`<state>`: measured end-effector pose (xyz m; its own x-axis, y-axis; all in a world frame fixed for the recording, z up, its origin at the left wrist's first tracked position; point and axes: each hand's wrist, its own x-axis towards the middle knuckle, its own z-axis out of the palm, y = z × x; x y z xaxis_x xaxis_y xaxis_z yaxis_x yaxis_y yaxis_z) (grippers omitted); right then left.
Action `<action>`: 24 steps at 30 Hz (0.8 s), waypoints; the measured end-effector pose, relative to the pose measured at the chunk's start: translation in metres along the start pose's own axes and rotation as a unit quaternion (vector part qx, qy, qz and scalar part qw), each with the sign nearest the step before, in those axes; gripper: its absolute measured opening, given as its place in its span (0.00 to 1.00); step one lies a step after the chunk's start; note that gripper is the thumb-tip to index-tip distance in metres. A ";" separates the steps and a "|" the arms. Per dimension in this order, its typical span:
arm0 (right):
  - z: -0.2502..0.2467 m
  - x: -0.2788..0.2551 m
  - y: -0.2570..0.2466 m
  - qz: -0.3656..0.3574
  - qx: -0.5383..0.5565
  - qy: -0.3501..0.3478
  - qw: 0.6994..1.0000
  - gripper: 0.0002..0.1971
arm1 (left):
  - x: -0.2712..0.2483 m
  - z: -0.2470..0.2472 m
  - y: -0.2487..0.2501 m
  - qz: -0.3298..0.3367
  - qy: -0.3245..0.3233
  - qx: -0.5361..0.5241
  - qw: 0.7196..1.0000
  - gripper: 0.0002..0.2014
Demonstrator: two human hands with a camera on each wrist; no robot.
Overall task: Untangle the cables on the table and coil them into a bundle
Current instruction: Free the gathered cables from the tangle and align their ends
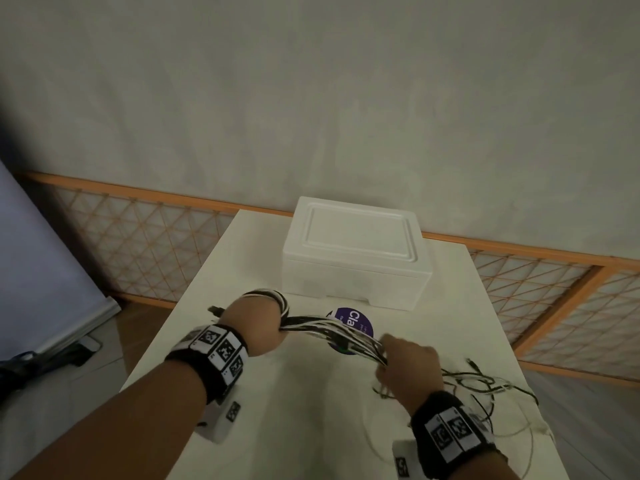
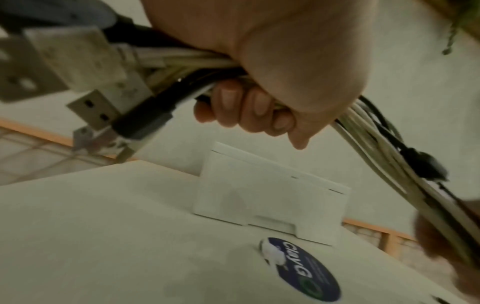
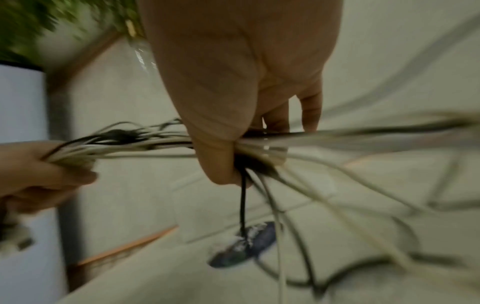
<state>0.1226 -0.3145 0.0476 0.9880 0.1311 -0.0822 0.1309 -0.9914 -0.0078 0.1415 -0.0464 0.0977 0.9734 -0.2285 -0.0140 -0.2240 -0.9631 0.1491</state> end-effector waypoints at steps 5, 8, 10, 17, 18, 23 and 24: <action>0.034 -0.026 0.078 0.129 -0.085 -0.073 0.985 0.16 | -0.001 0.006 -0.048 -0.083 -0.017 0.011 0.996 0.11; 0.025 -0.020 0.088 0.102 -0.078 -0.137 0.982 0.23 | 0.000 0.010 -0.047 -0.094 -0.013 0.001 0.995 0.12; 0.001 -0.009 0.067 0.040 -0.030 -0.163 0.985 0.35 | 0.002 0.013 -0.036 -0.089 -0.007 -0.004 0.996 0.12; -0.043 0.002 -0.052 -0.098 0.360 0.038 0.927 0.30 | 0.003 0.005 0.006 -0.010 0.024 -0.001 1.000 0.15; -0.026 0.004 -0.055 -0.082 0.377 -0.009 0.922 0.32 | 0.002 0.000 0.009 -0.002 0.036 0.003 0.999 0.15; 0.074 -0.011 0.011 0.073 0.159 -0.205 0.963 0.13 | 0.001 -0.045 -0.001 -0.023 0.106 -0.011 0.994 0.14; 0.082 -0.019 0.028 0.122 0.162 -0.191 0.960 0.13 | 0.001 -0.054 -0.009 -0.039 0.114 -0.005 0.993 0.13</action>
<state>0.1010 -0.3444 -0.0328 0.8757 -0.0541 -0.4798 -0.1940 -0.9494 -0.2469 0.1473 -0.0305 0.1495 0.9737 -0.1136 0.1975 -0.1476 -0.9749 0.1669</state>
